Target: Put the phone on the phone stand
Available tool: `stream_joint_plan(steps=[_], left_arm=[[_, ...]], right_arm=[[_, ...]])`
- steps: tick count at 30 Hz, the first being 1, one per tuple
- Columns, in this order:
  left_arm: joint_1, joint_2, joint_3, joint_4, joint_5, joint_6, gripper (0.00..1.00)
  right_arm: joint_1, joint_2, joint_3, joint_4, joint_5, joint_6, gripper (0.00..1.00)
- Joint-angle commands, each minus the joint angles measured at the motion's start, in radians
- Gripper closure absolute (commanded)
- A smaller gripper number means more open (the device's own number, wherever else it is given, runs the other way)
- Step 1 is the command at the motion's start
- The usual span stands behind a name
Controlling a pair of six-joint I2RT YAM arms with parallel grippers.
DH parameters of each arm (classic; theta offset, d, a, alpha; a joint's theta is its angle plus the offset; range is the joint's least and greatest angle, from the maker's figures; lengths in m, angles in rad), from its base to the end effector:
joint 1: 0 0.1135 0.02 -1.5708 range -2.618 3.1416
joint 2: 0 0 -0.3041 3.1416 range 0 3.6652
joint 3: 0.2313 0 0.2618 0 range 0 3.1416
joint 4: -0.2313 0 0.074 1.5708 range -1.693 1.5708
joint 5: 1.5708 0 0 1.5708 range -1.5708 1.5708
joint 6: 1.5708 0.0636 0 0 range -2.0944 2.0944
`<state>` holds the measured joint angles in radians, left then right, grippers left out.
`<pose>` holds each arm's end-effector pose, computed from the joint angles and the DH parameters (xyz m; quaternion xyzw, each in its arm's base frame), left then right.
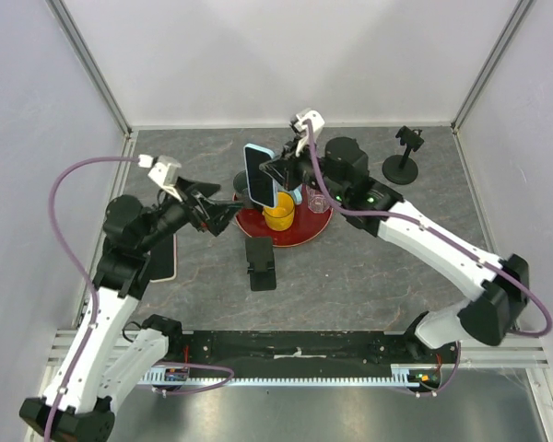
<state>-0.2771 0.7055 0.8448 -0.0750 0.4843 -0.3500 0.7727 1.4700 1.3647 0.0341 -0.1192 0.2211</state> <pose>0.1482 -0.0729 0.4139 0.1506 0.6700 -0.3745 0.6231 0.2711 0.2748 0.4392 -0.2380 0.6919 0.3626 0.5772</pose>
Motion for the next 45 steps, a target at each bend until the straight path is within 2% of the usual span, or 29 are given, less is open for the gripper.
stream_joint_plan(steps=[1, 2, 3, 6, 7, 12, 15, 17, 18, 21, 26, 29, 33, 37, 39, 43, 45], left_arm=[[-0.005, 0.141, 0.075, 0.063, 0.434, -0.014, 0.04], [-0.005, 0.155, 0.079, 0.07, 0.473, -0.032, 0.05], [-0.005, 0.161, 0.07, 0.146, 0.512, -0.041, 0.07], [-0.005, 0.157, 0.021, 0.271, 0.549, -0.076, 0.13], [-0.005, 0.157, 0.011, 0.288, 0.554, -0.078, 0.18], [0.001, 0.141, -0.049, 0.366, 0.597, -0.106, 0.22], [0.003, 0.108, -0.085, 0.356, 0.573, -0.101, 0.18], [0.003, 0.103, -0.086, 0.298, 0.559, -0.066, 0.13], [0.001, 0.101, -0.079, 0.269, 0.503, -0.054, 0.12], [0.003, 0.121, -0.07, 0.233, 0.473, -0.05, 0.12], [0.003, 0.216, -0.066, 0.306, 0.602, -0.151, 0.16], [0.001, 0.219, -0.087, 0.378, 0.646, -0.197, 0.16], [-0.01, 0.218, -0.099, 0.428, 0.681, -0.236, 0.18], [-0.024, 0.249, -0.098, 0.475, 0.708, -0.282, 0.29], [-0.024, 0.267, -0.095, 0.488, 0.72, -0.296, 0.29], [-0.024, 0.281, -0.107, 0.578, 0.732, -0.357, 0.19], [-0.025, 0.284, -0.107, 0.593, 0.731, -0.374, 0.18]], right_arm=[[-0.016, -0.174, -0.041, 0.053, -0.056, -0.06, 1.0], [-0.019, -0.198, -0.064, 0.056, -0.071, -0.057, 1.0], [-0.021, -0.239, -0.108, 0.072, -0.115, -0.055, 1.0], [-0.024, -0.299, -0.182, 0.093, -0.163, -0.051, 1.0], [-0.026, -0.31, -0.197, 0.102, -0.198, -0.051, 1.0], [-0.026, -0.347, -0.289, 0.185, -0.358, -0.098, 1.0], [-0.024, -0.378, -0.371, 0.306, -0.413, -0.098, 1.0], [-0.027, -0.372, -0.371, 0.331, -0.396, -0.065, 1.0], [-0.027, -0.36, -0.346, 0.317, -0.384, -0.031, 1.0], [-0.029, -0.341, -0.277, 0.252, -0.364, 0.032, 1.0], [-0.044, -0.391, -0.227, 0.208, -0.255, 0.132, 1.0], [-0.049, -0.422, -0.228, 0.213, -0.212, 0.169, 1.0], [-0.049, -0.45, -0.249, 0.228, -0.198, 0.188, 1.0], [-0.05, -0.459, -0.271, 0.288, -0.243, 0.216, 1.0], [-0.049, -0.451, -0.279, 0.323, -0.266, 0.239, 1.0], [-0.05, -0.427, -0.282, 0.346, -0.296, 0.256, 1.0], [-0.049, -0.418, -0.289, 0.36, -0.307, 0.261, 1.0]])
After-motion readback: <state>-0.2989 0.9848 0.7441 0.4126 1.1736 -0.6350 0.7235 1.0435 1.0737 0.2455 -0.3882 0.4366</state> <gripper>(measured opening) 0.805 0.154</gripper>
